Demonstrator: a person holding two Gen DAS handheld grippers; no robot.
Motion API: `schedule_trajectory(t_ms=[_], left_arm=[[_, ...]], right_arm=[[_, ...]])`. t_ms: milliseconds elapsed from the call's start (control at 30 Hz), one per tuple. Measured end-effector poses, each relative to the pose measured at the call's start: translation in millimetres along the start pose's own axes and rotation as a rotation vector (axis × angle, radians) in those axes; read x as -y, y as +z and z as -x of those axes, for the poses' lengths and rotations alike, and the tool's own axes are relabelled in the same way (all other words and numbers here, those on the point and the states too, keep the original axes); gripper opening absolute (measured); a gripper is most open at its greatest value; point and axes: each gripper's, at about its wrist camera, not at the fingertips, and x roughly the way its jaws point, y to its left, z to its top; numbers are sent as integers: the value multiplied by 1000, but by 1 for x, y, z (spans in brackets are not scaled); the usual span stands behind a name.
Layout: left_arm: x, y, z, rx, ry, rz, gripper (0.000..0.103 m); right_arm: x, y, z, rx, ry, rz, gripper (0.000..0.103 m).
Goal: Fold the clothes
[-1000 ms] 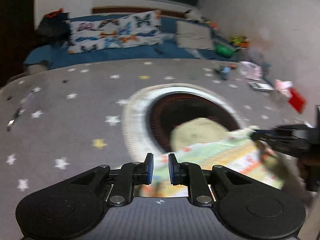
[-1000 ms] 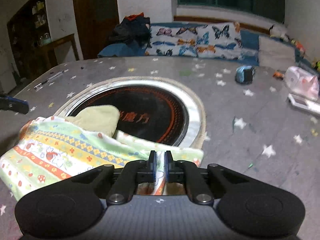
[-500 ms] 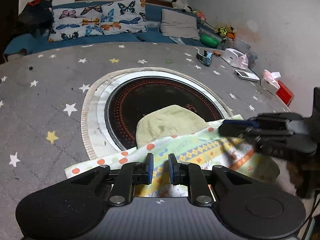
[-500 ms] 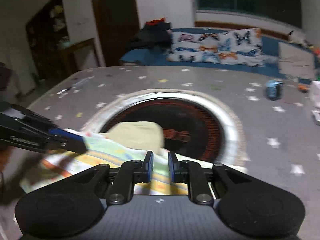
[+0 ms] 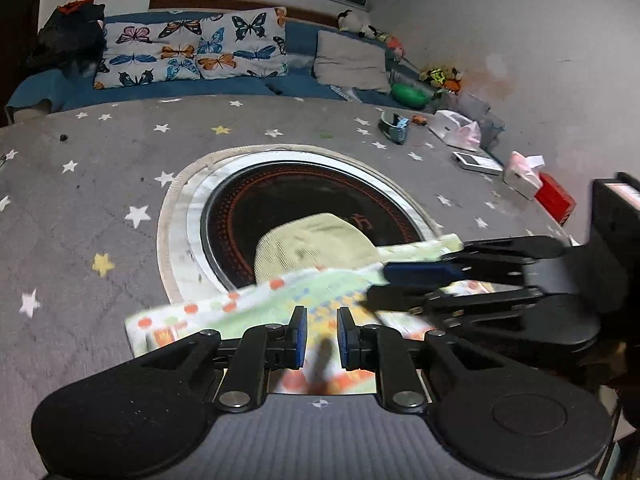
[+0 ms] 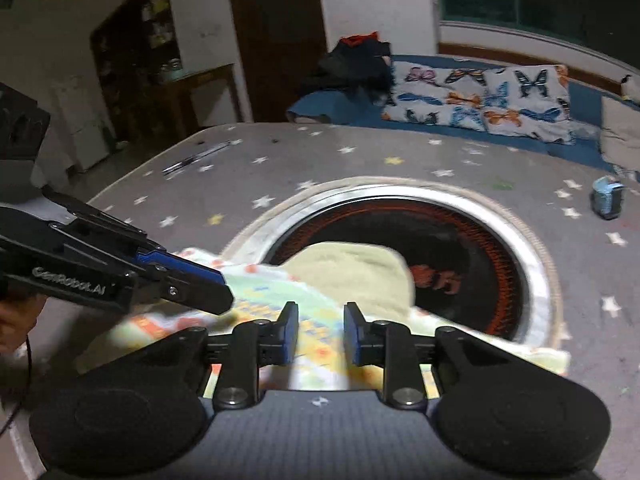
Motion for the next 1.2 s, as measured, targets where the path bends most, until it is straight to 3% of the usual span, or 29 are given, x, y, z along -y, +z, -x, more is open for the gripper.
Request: schedule_trajectory(t_ms=[133, 400, 733, 1000, 1200], left_arm=[[7, -22, 11, -15, 5, -19, 18], [10, -58, 31, 1, 23, -33, 18], [-2, -75, 47, 29, 50, 28, 18], [-8, -74, 52, 42, 53, 69, 18], [-19, -64, 43, 47, 81, 90, 18]], right_arm=[[-12, -7, -9, -35, -9, 38, 24], [-44, -16, 29, -20, 59, 120, 25], [-78, -49, 47, -17, 58, 229, 25], [-69, -53, 49, -16, 73, 165, 25], [-39, -60, 66, 10, -18, 63, 25]])
